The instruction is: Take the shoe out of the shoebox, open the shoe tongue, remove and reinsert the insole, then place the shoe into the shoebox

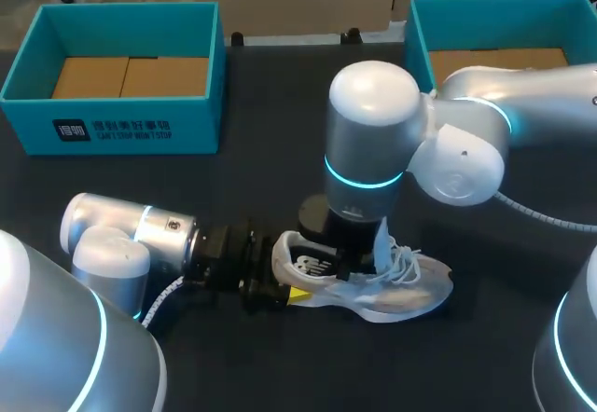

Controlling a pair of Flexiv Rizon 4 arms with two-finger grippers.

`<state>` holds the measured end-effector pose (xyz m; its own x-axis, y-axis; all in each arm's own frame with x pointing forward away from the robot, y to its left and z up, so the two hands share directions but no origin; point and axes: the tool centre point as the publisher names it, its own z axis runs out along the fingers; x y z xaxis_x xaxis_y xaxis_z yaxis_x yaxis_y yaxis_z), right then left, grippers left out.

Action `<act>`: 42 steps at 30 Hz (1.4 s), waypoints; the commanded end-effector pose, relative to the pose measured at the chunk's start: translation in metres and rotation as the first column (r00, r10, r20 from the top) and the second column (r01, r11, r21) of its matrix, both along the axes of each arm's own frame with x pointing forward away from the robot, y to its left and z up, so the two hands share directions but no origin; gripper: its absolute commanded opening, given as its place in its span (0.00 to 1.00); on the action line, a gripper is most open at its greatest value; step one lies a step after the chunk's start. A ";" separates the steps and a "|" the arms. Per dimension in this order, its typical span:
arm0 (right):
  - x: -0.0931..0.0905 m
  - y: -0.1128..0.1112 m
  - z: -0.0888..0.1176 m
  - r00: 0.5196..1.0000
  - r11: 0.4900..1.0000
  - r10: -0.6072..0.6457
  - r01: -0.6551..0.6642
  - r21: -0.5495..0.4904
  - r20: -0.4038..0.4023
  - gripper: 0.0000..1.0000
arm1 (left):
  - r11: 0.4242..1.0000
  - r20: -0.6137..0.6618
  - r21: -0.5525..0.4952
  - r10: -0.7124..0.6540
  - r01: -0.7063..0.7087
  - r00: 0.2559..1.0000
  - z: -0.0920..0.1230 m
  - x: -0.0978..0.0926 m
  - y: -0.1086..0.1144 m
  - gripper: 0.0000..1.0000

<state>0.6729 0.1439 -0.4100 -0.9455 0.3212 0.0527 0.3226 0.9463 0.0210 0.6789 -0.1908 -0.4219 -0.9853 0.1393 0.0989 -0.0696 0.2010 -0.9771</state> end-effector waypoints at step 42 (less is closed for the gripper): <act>-0.036 0.001 0.049 0.995 0.962 0.013 -0.040 0.269 0.103 0.00 | 1.000 -0.001 0.000 0.001 -0.001 1.000 -0.003 0.001 -0.001 0.00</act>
<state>0.6418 0.1495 -0.3667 -0.9577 0.2850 0.0396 0.2852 0.9218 0.2626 0.6775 -0.1900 -0.4214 -0.9851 0.1410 0.0985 -0.0691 0.2000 -0.9774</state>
